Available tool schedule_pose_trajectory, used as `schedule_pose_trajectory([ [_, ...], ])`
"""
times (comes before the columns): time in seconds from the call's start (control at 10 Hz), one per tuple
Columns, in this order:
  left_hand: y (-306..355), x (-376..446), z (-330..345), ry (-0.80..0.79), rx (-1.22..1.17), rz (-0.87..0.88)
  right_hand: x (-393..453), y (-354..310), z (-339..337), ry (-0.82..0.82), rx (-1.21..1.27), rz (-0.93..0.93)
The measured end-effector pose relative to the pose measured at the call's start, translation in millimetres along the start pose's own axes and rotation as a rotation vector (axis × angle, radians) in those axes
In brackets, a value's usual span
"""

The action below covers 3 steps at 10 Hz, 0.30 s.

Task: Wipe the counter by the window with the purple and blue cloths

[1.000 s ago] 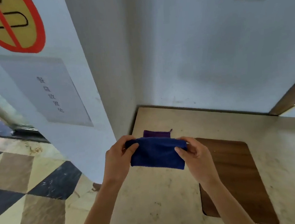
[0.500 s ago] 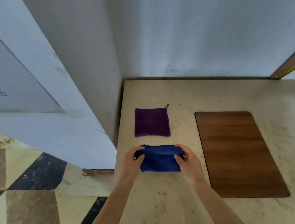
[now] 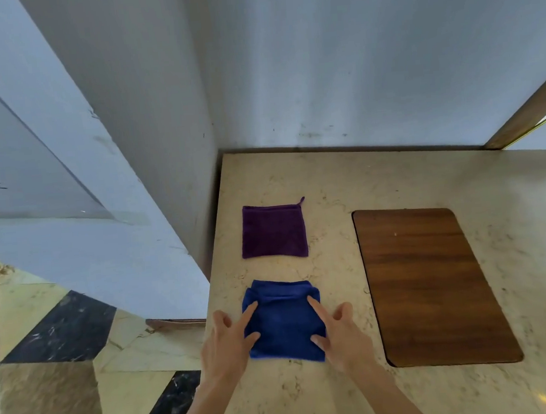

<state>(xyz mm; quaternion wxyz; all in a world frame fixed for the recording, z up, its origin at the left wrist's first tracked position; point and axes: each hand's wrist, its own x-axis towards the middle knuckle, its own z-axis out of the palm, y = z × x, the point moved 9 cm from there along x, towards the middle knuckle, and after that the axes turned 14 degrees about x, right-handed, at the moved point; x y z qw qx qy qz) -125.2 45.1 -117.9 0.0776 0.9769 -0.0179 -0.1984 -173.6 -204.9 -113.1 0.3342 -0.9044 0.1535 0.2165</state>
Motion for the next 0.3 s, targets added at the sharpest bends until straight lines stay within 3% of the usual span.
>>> schedule_pose_trajectory([
  [0.1,0,7,1,-0.053,0.043,0.025,4,2,1,-0.053,-0.001,-0.002],
  [0.2,5,13,-5,-0.119,-0.081,0.084,4,-4,-8,-0.107,0.159,-0.004],
  [0.3,16,15,-40,0.046,-0.131,0.169,4,-12,-38,0.046,0.366,-0.031],
])
